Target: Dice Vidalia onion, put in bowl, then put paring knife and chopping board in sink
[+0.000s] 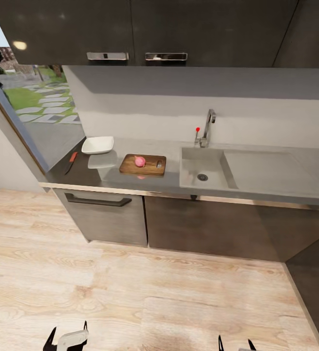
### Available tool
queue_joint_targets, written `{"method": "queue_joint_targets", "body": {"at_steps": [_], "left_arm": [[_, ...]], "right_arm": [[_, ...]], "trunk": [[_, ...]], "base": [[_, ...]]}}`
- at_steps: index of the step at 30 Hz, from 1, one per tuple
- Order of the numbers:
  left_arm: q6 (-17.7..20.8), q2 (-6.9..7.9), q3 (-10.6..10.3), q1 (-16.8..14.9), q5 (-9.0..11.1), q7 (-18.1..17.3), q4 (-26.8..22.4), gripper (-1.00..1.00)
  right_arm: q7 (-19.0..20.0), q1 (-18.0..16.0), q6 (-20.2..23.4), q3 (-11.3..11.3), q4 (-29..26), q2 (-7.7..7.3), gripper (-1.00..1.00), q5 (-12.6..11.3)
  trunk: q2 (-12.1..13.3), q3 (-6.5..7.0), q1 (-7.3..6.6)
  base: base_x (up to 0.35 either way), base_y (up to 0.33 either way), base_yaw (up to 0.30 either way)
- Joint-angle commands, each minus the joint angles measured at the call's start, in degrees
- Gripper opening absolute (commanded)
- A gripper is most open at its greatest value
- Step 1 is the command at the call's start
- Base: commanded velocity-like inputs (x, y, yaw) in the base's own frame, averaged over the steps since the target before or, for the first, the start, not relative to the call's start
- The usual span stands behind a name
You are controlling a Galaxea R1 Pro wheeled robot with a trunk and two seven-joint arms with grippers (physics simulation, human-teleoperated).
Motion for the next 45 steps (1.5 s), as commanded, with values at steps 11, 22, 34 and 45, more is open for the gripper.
{"method": "queue_joint_targets", "body": {"at_steps": [11, 22, 34, 45], "left_arm": [[2.81, 0.27, -0.48, -0.08, 0.38, 0.04, 0.18, 1.0], [3.89, 0.3, -0.48, -0.08, 0.38, -0.03, 0.16, 1.0], [6.02, 0.3, -0.47, -0.08, 0.38, -1.1, 0.09, 1.0], [7.13, 0.3, -0.48, -0.08, 0.38, -1.21, 0.09, 1.0]], "right_arm": [[-0.47, -0.02, -0.21, 0.39, 0.59, 0.04, 1.0, -0.32], [-0.48, -0.01, -0.21, 0.39, 1.06, 0.04, 1.0, -0.33], [-0.48, -0.01, -0.2, 0.39, 1.12, 0.05, 1.0, -0.31], [-0.48, -0.01, -0.19, 0.39, 1.64, 0.09, 1.0, -0.3]], "trunk": [[-0.1, -0.02, 0.03], [-0.1, 0.89, 0.03], [-0.1, 1.98, 0.03], [-0.1, 2.97, 0.03]], "base": [[0.0, 0.147, 0.0], [-0.015, 0.289, 0.0], [-0.001, 0.302, 0.0], [0.0, 0.303, 0.0]]}}
